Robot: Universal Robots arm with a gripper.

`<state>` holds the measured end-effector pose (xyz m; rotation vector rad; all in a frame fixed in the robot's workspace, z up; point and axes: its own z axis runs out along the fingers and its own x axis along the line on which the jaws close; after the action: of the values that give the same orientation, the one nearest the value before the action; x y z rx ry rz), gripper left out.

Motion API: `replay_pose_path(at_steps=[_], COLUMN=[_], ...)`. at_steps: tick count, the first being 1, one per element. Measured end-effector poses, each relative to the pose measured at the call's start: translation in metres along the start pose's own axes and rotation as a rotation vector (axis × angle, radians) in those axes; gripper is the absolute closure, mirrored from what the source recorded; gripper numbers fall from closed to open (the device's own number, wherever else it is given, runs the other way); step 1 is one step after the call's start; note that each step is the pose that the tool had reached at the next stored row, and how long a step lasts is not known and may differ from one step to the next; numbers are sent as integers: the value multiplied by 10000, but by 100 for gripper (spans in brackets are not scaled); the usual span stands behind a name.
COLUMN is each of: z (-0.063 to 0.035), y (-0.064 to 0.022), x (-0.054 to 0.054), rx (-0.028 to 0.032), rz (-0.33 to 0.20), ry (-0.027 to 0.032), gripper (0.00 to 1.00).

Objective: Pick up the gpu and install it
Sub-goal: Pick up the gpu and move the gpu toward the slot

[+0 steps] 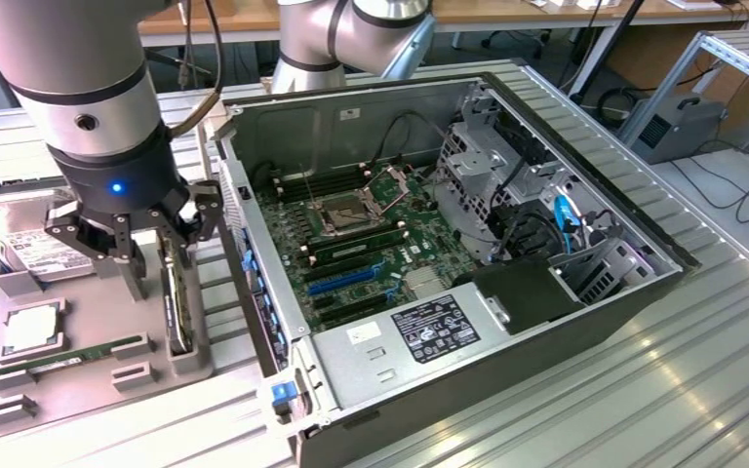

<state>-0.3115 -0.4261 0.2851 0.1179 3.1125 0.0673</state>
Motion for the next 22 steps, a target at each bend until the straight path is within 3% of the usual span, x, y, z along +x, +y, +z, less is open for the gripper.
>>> replay_pose_path(at_steps=[22], z=[201], y=[-11], x=[31], rx=[1], rz=[0], ry=[0], gripper=[52])
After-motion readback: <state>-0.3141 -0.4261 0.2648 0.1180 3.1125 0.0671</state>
